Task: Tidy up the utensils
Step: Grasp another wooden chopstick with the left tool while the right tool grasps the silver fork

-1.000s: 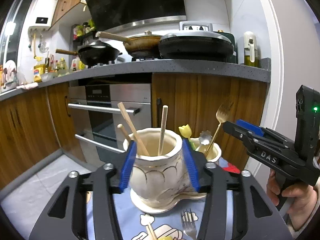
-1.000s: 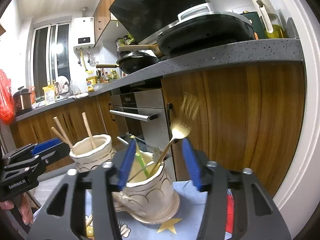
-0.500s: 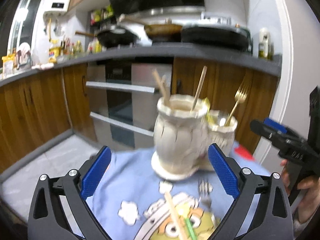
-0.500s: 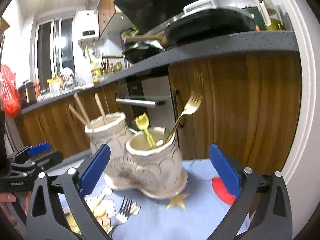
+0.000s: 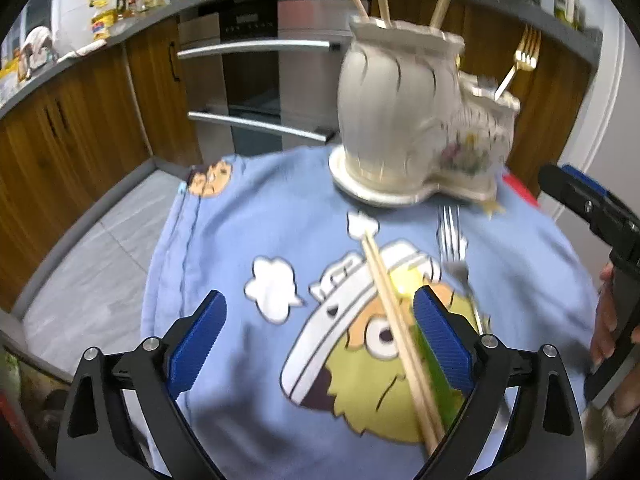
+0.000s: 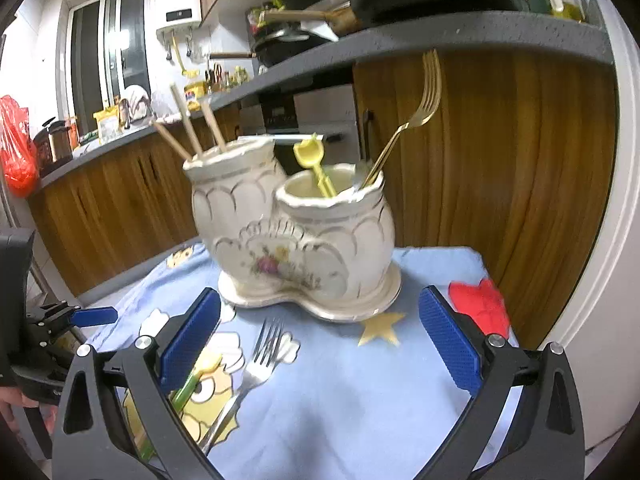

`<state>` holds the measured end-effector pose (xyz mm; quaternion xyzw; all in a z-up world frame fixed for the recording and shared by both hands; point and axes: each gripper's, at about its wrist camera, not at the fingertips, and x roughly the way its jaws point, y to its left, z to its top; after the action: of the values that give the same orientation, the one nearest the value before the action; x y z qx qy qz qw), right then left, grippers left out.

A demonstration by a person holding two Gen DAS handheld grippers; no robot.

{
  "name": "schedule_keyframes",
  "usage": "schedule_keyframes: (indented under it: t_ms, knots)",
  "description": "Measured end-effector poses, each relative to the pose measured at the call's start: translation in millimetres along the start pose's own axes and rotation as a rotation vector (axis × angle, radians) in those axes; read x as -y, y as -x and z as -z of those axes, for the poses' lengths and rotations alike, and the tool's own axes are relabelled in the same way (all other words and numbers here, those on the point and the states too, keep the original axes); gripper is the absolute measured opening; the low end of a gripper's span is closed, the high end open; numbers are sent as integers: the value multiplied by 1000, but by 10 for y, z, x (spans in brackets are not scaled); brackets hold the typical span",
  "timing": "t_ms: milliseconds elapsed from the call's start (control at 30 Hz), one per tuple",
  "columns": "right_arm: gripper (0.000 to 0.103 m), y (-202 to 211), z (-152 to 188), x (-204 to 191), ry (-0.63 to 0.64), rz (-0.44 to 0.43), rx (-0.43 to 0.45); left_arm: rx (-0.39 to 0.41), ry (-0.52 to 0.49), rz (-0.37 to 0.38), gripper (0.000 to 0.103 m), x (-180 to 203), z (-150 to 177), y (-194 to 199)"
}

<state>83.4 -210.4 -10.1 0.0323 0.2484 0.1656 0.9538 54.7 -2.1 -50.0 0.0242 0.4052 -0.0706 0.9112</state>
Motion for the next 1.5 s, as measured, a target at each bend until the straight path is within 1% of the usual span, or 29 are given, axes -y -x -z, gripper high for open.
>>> schedule_keyframes:
  t_ms: [33, 67, 167, 233, 300, 400, 600, 700, 733, 767, 800, 867, 900, 967, 1033, 1067, 1167, 1267, 1367, 1433, 1467, 1500]
  knots:
    - [98, -9, 19, -11, 1, 3, -12, -9, -4, 0, 93, 8, 25, -7]
    - [98, -18, 34, -20, 3, 9, -21, -25, -13, 0, 87, 21, 58, -26]
    - [98, -39, 71, -27, -1, 13, -41, -64, -36, 6, 75, 82, 96, -84]
    - [98, -41, 80, -20, -13, 12, -47, -76, -51, 7, 71, 135, 119, -92]
    - [98, -41, 79, -14, -20, 13, -50, -82, -58, 14, 71, 168, 140, -93]
    - [98, -40, 81, -11, -23, 13, -54, -81, -66, 11, 67, 210, 149, -80]
    - [98, -62, 76, -24, -13, 9, -68, -87, -59, 22, 64, 211, 142, -83]
    - [98, -115, 93, -60, 1, 2, -108, -87, -71, 1, 57, 261, 119, -122]
    - [98, -143, 108, -81, 9, -6, -130, -88, -82, -6, 52, 293, 117, -142]
    - [94, -178, 124, -109, 18, -19, -158, -82, -94, -10, 45, 314, 111, -145]
    - [91, -201, 137, -128, 23, -32, -177, -83, -98, 5, 42, 324, 101, -147]
    - [75, -258, 175, -169, 41, -48, -226, -84, -106, 7, 23, 303, 94, -144]
    - [71, -276, 192, -179, 45, -54, -244, -84, -106, 6, 19, 275, 90, -144]
    - [57, -311, 230, -175, 33, -79, -289, -87, -95, 20, 8, 206, 81, -149]
    - [49, -332, 270, -172, 16, -103, -323, -92, -78, 43, 6, 146, 63, -157]
    - [44, -351, 289, -182, 8, -119, -342, -94, -70, 56, 6, 127, 57, -157]
    - [34, -372, 338, -286, 30, -134, -368, -92, -79, 53, 6, 144, 59, -154]
    - [30, -382, 356, -420, 80, -115, -382, -87, -94, 46, 6, 175, 71, -150]
    - [28, -466, 407, -506, 93, -108, -431, -87, -85, 57, 6, 155, 71, -149]
    - [28, -483, 410, -565, 127, -83, -424, -87, -87, 60, 6, 152, 75, -150]
    - [22, -491, 417, -616, 162, -66, -423, -86, -89, 60, 6, 157, 79, -147]
    - [19, -492, 417, -648, 187, -53, -419, -85, -90, 61, 6, 159, 81, -147]
